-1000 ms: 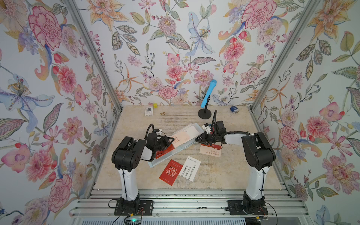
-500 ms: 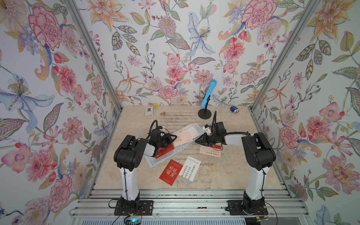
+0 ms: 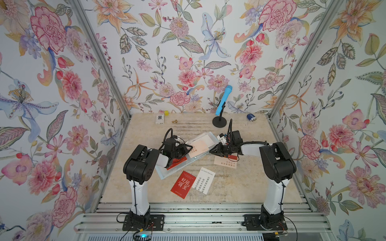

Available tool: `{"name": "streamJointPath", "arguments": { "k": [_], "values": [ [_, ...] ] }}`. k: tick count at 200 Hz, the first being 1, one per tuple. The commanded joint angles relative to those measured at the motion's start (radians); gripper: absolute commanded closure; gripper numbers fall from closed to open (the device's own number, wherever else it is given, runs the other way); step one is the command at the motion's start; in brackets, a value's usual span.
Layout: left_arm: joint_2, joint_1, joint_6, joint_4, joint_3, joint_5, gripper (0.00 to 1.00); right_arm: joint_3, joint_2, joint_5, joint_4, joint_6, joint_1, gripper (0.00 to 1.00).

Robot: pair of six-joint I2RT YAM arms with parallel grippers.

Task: Place the photos into the photo albums
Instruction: Insert the photo into the photo album.

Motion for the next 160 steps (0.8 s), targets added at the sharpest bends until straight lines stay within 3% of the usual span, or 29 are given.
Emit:
{"name": "streamJointPath", "arguments": {
  "k": [1,37,78,138,160],
  "values": [
    [-0.034,-0.024,-0.006,-0.004,0.004,-0.014,0.64,-0.009,-0.028,-0.01,-0.016,-0.024,0.008,0.75],
    [-0.041,-0.037,0.004,-0.031,0.016,-0.02,0.62,-0.021,-0.033,-0.009,-0.016,-0.03,0.007,0.75],
    [-0.06,-0.037,0.065,-0.128,0.034,-0.028,0.51,-0.03,-0.037,-0.006,-0.016,-0.034,0.007,0.76],
    [-0.126,-0.035,0.35,-0.572,0.159,-0.152,0.43,-0.028,-0.052,0.005,-0.029,-0.04,0.014,0.76],
    [-0.159,-0.034,0.412,-0.659,0.181,-0.213,0.42,-0.011,-0.056,0.026,-0.064,-0.057,0.029,0.76]
  ]
}}
